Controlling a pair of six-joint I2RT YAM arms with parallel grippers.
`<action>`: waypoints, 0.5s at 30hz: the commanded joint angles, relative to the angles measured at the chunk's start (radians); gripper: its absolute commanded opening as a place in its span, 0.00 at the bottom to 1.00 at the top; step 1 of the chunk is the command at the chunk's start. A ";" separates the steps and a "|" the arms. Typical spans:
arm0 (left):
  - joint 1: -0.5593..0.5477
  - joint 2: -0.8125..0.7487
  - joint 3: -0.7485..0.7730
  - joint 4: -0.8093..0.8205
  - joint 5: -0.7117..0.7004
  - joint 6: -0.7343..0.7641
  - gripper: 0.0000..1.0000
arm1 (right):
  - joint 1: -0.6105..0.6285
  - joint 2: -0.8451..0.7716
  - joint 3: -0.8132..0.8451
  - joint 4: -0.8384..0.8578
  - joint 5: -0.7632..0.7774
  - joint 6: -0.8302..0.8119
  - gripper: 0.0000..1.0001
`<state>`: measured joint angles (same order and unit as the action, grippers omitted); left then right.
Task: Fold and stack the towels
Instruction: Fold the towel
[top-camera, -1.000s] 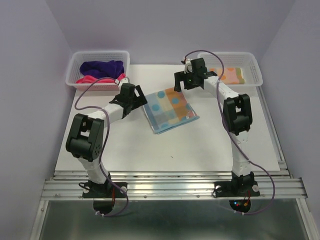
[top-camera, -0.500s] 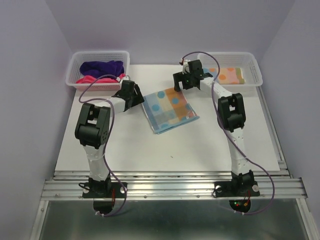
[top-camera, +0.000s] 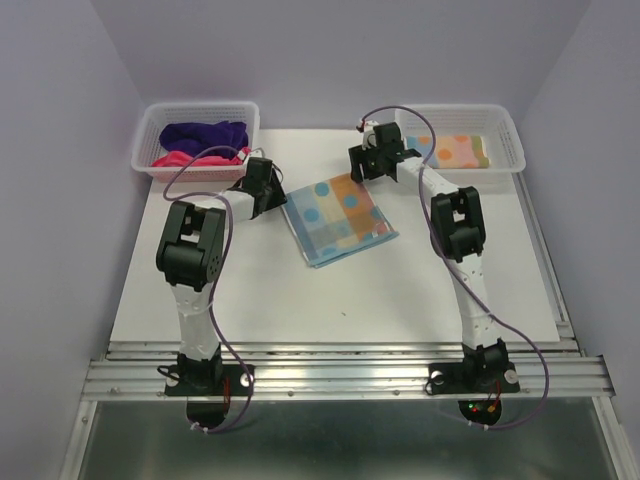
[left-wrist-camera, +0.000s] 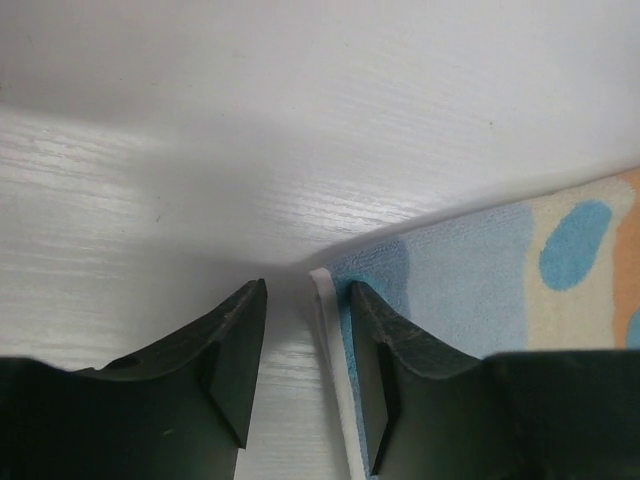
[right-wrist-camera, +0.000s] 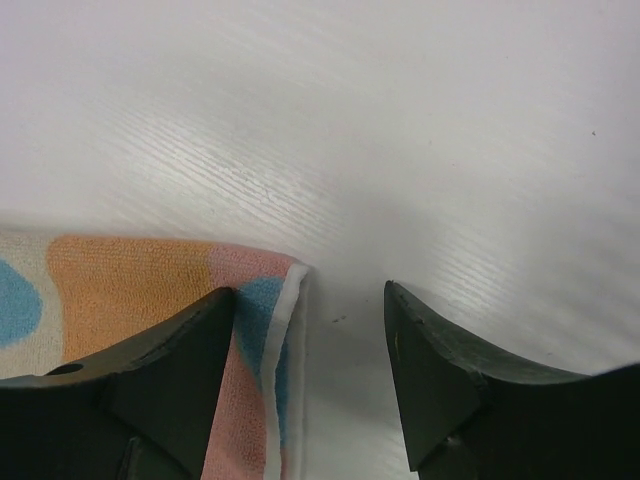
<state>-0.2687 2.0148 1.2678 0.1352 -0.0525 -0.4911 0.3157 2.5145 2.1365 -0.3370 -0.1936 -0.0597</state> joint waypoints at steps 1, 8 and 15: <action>-0.003 0.007 0.048 -0.009 0.011 0.022 0.45 | 0.008 0.040 0.051 0.035 -0.023 0.004 0.66; -0.003 0.012 0.056 -0.011 0.017 0.028 0.25 | 0.008 0.047 0.060 0.049 -0.067 0.011 0.44; -0.003 0.002 0.050 0.018 0.040 0.034 0.00 | 0.008 0.024 0.045 0.061 -0.104 0.009 0.12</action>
<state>-0.2687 2.0323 1.2865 0.1299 -0.0246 -0.4755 0.3157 2.5351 2.1479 -0.3046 -0.2634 -0.0486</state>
